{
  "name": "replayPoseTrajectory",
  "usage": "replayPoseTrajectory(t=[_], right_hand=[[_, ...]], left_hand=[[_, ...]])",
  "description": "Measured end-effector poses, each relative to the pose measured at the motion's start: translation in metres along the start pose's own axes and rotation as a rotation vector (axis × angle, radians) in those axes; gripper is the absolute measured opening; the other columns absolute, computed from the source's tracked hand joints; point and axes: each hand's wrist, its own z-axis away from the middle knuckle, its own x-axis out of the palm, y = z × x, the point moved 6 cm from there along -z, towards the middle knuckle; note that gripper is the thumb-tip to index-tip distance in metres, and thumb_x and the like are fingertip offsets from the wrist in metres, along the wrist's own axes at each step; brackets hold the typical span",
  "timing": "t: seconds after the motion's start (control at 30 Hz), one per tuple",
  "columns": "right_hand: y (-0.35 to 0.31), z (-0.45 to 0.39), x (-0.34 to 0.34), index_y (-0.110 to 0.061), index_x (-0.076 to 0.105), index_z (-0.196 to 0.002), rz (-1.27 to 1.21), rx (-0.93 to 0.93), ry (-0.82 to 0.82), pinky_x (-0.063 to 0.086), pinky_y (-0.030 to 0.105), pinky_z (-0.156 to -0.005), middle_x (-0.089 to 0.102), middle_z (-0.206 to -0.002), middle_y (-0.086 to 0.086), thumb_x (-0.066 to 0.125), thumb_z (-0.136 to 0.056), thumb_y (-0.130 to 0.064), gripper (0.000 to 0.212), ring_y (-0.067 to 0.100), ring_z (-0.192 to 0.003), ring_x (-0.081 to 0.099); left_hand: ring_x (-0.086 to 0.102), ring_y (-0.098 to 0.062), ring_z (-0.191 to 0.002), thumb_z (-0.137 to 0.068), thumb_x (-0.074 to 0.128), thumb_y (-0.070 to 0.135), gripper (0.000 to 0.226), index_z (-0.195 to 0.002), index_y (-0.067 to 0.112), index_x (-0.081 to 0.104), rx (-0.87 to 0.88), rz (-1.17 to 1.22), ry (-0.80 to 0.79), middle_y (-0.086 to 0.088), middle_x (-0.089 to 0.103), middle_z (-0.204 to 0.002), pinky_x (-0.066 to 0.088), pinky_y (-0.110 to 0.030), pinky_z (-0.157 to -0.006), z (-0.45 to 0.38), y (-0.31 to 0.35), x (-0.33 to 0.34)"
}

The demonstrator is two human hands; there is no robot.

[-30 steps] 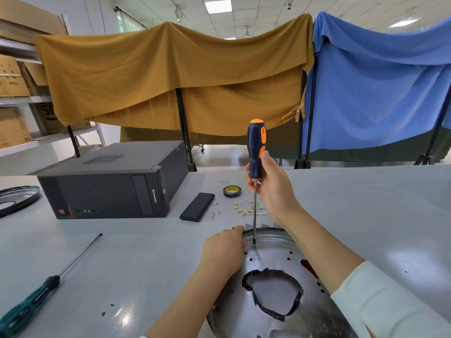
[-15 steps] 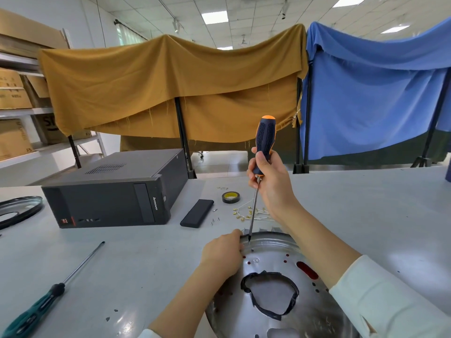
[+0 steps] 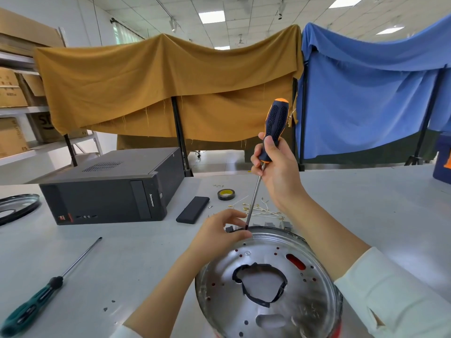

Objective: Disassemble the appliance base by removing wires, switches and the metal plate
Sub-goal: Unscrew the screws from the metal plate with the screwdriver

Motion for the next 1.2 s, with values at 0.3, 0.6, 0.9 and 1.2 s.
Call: replayPoseTrajectory(t=[0.3,0.6,0.9,1.2], right_hand=[[-0.005,0.005,-0.008,-0.018,0.055,-0.102,0.326,0.001,0.003,0.042,0.021,-0.065,0.056,-0.075,-0.012,0.05,-0.097,-0.027,0.011,0.005,-0.072,0.052],[0.011,0.035,-0.011,-0.022,0.071,-0.104,0.681,0.475,-0.535,0.045,0.023,-0.051,0.06,-0.062,0.008,0.066,-0.078,-0.05,0.038,0.015,-0.047,0.048],[0.025,0.025,-0.038,-0.02,0.069,-0.101,0.514,0.408,-0.49,0.055,0.03,-0.062,0.07,-0.082,0.013,0.071,-0.08,-0.036,0.027,0.021,-0.063,0.064],[0.101,0.032,-0.084,-0.017,0.051,-0.089,1.162,0.288,-0.666,0.05,0.038,-0.079,0.062,-0.092,0.008,0.078,-0.074,-0.009,0.032,0.026,-0.083,0.058]], left_hand=[[0.067,-0.003,-0.073,-0.073,0.079,0.012,0.021,-0.074,0.03,0.069,0.001,0.03,0.108,0.011,0.072,-0.072,0.051,-0.013,-0.072,0.008,-0.001,-0.018],[0.064,0.001,-0.071,-0.073,0.079,0.01,0.015,-0.079,0.022,0.071,0.077,-0.241,0.2,0.014,0.07,-0.071,0.048,-0.011,-0.073,0.012,-0.021,-0.066],[0.066,0.002,-0.071,-0.075,0.076,0.004,0.019,-0.079,0.02,0.067,-0.08,-0.074,0.293,0.009,0.072,-0.073,0.045,-0.004,-0.067,0.009,-0.056,-0.069],[0.066,-0.006,-0.075,-0.076,0.076,0.015,0.009,-0.072,0.021,0.07,-0.305,-0.095,0.34,0.01,0.072,-0.077,0.045,-0.013,-0.061,-0.005,-0.106,-0.057]])
